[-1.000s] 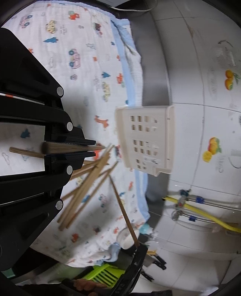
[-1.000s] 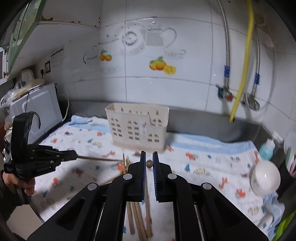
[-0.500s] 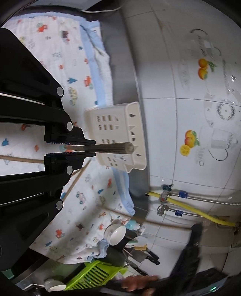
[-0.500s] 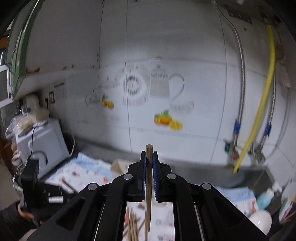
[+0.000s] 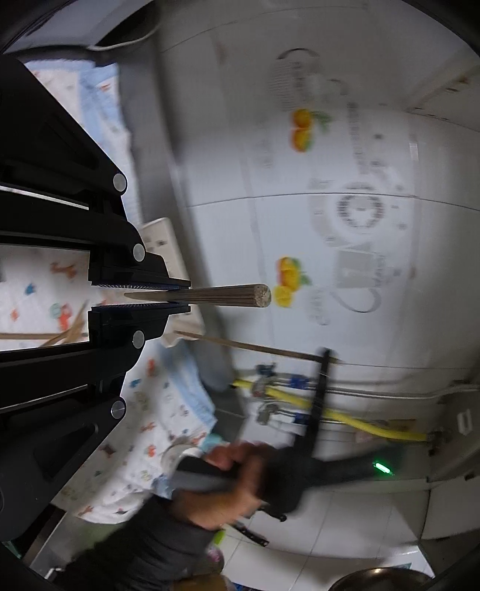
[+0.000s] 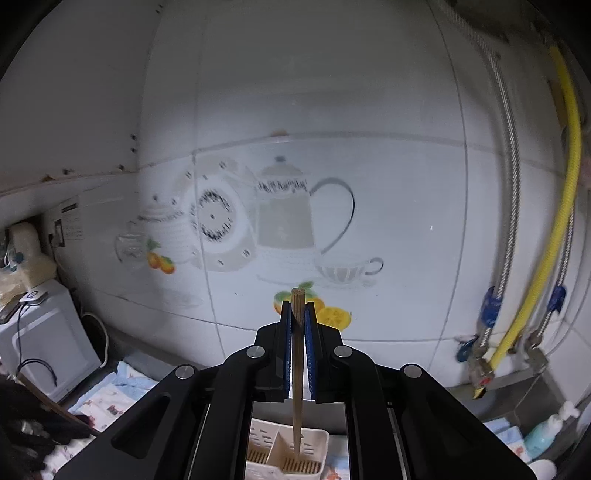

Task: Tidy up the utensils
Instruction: 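Lift the chopsticks and carry them over the holder with both tools, then drop the chopsticks into the cream holder by opening both tools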

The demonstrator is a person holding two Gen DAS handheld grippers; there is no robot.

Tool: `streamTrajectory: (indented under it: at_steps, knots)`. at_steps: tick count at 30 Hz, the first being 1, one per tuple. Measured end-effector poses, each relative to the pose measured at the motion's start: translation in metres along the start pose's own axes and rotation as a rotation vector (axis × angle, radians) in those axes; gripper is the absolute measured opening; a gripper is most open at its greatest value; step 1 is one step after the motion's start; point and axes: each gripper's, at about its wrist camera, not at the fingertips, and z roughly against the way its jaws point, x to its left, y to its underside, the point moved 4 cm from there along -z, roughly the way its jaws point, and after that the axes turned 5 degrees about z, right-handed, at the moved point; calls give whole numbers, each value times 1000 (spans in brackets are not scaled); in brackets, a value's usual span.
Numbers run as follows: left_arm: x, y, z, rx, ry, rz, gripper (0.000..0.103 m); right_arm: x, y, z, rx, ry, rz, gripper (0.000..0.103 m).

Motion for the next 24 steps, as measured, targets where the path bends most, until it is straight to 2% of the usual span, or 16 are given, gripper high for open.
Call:
streamTrajectory:
  at_steps: [5, 9, 14, 18, 20, 21, 24]
  knots:
    - [0, -28, -4, -65, -39, -32, 5, 0, 27, -33, 72, 2, 14, 7]
    - [6, -30, -22, -60, -78, -36, 5, 3, 51, -45, 131, -4, 34, 7]
    - [21, -22, -52, -20, -95, 11, 5, 5, 62, -42, 152, -2, 53, 8]
    - [29, -12, -72, 26, -105, 24, 5, 4, 63, -31, 153, 3, 60, 23]
    - [32, -8, -79, 47, -108, 22, 5, 4, 62, -21, 141, 3, 65, 26]
    - [33, -6, -82, 56, -109, 23, 5, 5, 61, -14, 141, -2, 68, 32]
    - [33, -4, -87, 68, -108, 20, 6, 8, 61, 4, 130, -6, 85, 35]
